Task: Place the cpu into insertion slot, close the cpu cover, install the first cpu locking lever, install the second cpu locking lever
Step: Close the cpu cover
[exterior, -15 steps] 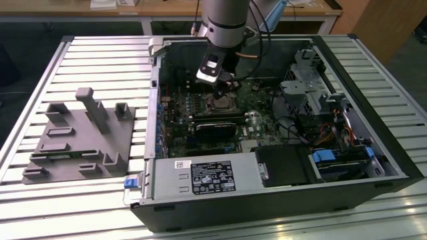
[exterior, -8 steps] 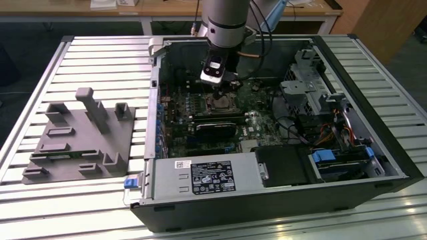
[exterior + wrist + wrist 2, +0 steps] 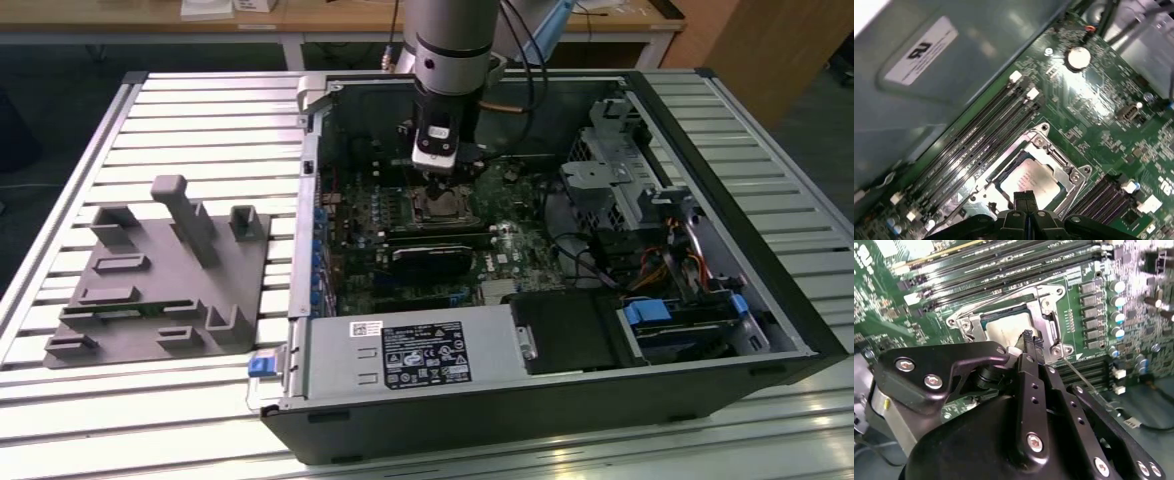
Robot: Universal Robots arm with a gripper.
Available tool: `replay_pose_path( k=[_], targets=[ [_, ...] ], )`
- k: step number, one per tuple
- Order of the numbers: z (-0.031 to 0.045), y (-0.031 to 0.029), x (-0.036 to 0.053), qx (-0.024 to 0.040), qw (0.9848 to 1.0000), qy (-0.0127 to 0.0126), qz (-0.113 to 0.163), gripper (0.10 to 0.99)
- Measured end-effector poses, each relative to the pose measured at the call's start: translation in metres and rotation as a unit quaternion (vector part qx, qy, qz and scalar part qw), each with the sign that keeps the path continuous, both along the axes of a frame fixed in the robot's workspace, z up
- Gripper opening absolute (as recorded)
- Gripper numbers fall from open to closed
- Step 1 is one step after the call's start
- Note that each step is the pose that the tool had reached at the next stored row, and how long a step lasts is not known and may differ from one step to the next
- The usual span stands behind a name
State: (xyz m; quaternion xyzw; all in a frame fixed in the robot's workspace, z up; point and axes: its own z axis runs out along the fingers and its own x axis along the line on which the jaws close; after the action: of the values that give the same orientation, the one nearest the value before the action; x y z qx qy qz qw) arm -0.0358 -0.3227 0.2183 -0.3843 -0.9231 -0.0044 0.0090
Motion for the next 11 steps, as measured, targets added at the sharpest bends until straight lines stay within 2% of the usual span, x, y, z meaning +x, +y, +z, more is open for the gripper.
replay_pose_path(
  k=[5,8,11],
  targets=[
    [-0.0001,0.0000,0.0000,0.0000,0.9991,0.0000,0.042,0.106],
    [-0.0001,0.0000,0.0000,0.0000,0.9978,0.0000,0.066,0.106],
    [-0.0002,0.0000,0.0000,0.0000,0.9959,0.0000,0.090,0.106]
  ],
)
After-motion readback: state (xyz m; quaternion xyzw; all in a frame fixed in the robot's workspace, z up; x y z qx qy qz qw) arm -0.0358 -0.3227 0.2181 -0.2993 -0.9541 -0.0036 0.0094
